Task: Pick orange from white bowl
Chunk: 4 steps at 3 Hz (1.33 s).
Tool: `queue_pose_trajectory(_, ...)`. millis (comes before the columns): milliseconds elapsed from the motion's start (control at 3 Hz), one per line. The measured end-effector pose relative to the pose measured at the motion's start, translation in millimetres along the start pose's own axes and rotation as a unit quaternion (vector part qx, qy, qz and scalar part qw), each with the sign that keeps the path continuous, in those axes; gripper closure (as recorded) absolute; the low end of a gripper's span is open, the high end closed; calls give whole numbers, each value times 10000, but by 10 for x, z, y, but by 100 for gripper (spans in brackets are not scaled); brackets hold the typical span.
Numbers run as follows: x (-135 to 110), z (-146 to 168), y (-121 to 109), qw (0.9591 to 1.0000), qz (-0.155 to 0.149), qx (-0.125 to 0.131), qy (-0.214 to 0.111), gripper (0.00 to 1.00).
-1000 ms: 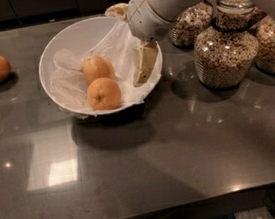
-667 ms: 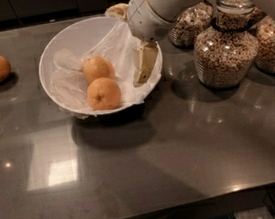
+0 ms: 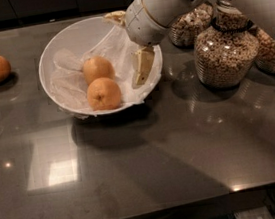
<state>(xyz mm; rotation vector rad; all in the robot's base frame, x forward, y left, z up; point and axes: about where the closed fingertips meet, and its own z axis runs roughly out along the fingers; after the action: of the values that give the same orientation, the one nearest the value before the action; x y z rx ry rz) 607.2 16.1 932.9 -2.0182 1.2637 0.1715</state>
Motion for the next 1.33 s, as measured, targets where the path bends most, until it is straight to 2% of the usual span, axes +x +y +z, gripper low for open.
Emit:
queue_pose_trajectory(333, 33, 126, -33, 9992, -342, -134, -150, 0)
queue_pose_trajectory(1000, -18, 311, -156, 9920, -1095, -535, -333, 0)
queue_pose_trajectory(1333, -18, 311, -156, 9920, -1095, -535, -333, 0)
